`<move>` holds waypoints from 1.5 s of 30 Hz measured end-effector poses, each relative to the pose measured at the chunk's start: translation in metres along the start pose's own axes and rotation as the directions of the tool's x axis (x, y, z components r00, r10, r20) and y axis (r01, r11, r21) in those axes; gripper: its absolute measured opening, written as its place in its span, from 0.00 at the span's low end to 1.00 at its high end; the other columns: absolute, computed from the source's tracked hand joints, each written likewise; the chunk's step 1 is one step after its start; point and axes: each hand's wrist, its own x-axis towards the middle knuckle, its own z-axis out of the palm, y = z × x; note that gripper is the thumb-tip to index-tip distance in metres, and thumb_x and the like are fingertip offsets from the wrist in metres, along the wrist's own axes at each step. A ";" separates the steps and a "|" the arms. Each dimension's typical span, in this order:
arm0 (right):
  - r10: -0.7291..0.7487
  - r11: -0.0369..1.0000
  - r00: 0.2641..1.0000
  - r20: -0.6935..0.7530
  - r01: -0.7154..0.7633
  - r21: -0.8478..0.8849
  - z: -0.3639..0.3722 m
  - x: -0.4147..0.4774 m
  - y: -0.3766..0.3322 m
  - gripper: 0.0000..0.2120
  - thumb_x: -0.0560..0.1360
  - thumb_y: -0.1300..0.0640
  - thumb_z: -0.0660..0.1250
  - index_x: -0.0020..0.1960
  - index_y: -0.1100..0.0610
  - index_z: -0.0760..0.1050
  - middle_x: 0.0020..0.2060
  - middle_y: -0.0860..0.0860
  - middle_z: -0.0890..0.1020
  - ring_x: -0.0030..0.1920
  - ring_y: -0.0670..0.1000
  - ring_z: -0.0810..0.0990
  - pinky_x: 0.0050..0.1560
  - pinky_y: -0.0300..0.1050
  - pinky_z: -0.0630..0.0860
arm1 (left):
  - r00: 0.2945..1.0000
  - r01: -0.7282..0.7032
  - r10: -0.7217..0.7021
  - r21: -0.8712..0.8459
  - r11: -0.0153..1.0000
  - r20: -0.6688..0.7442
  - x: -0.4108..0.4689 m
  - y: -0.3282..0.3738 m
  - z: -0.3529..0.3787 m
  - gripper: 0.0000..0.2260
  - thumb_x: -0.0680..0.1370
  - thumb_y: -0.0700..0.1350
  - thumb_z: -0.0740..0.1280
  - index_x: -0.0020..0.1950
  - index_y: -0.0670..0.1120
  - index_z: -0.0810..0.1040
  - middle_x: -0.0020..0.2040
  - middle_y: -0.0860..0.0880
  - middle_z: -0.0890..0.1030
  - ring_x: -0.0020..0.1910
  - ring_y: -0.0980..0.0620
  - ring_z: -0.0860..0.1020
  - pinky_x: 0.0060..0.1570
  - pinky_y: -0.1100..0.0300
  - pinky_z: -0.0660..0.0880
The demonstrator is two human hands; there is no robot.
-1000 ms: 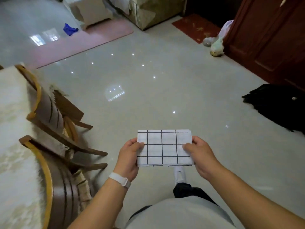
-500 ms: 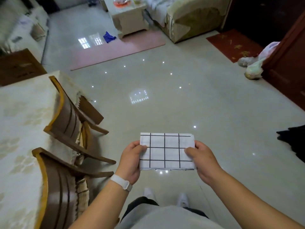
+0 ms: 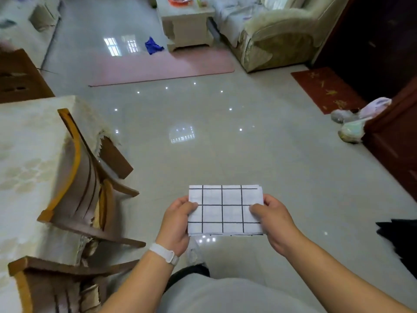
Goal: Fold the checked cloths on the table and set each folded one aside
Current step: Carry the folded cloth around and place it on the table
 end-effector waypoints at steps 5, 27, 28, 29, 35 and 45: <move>-0.043 0.998 0.999 0.013 0.043 -0.042 0.061 0.047 -0.059 0.13 0.73 0.67 0.62 0.52 0.56 0.80 0.44 0.52 0.86 0.44 0.54 0.84 0.41 0.48 0.80 | 0.999 -0.039 0.040 -0.019 0.999 0.033 0.053 0.076 -0.015 0.08 0.76 0.35 0.64 0.54 0.40 0.77 0.49 0.38 0.83 0.44 0.42 0.82 0.41 0.49 0.80; -0.053 0.985 0.966 0.251 0.092 -0.143 0.235 0.225 -0.182 0.09 0.74 0.66 0.63 0.50 0.58 0.78 0.47 0.56 0.84 0.44 0.55 0.81 0.42 0.49 0.76 | 0.972 -0.136 0.093 -0.195 0.971 -0.215 0.203 0.227 -0.088 0.08 0.76 0.34 0.64 0.54 0.42 0.78 0.50 0.38 0.84 0.50 0.38 0.82 0.53 0.37 0.77; -0.050 0.986 0.963 0.263 0.090 -0.142 0.240 0.238 -0.187 0.08 0.74 0.66 0.63 0.50 0.58 0.78 0.46 0.56 0.84 0.44 0.55 0.81 0.41 0.49 0.76 | 0.969 -0.139 0.091 -0.201 0.970 -0.230 0.213 0.234 -0.086 0.08 0.76 0.34 0.64 0.53 0.42 0.78 0.49 0.39 0.84 0.50 0.39 0.82 0.53 0.37 0.77; -0.048 0.986 0.960 0.274 0.088 -0.138 0.246 0.252 -0.194 0.08 0.73 0.66 0.64 0.50 0.59 0.78 0.46 0.57 0.84 0.44 0.55 0.81 0.42 0.49 0.76 | 0.965 -0.138 0.085 -0.205 0.969 -0.246 0.224 0.243 -0.083 0.07 0.76 0.34 0.64 0.52 0.42 0.78 0.49 0.39 0.84 0.49 0.39 0.82 0.53 0.38 0.78; -0.023 0.993 0.951 0.309 0.058 -0.105 0.274 0.331 -0.250 0.12 0.65 0.61 0.66 0.48 0.60 0.78 0.42 0.56 0.83 0.42 0.55 0.80 0.44 0.51 0.75 | 0.947 -0.120 0.056 -0.188 0.975 -0.316 0.285 0.303 -0.058 0.07 0.76 0.33 0.64 0.50 0.42 0.77 0.48 0.38 0.83 0.44 0.41 0.81 0.49 0.41 0.78; -0.019 0.984 0.923 0.384 0.086 -0.159 0.312 0.422 -0.329 0.11 0.63 0.58 0.66 0.44 0.57 0.79 0.39 0.57 0.81 0.40 0.54 0.77 0.41 0.50 0.71 | 0.929 -0.152 0.067 -0.210 0.966 -0.364 0.354 0.388 -0.030 0.10 0.76 0.34 0.63 0.56 0.37 0.76 0.52 0.35 0.82 0.50 0.36 0.80 0.53 0.37 0.76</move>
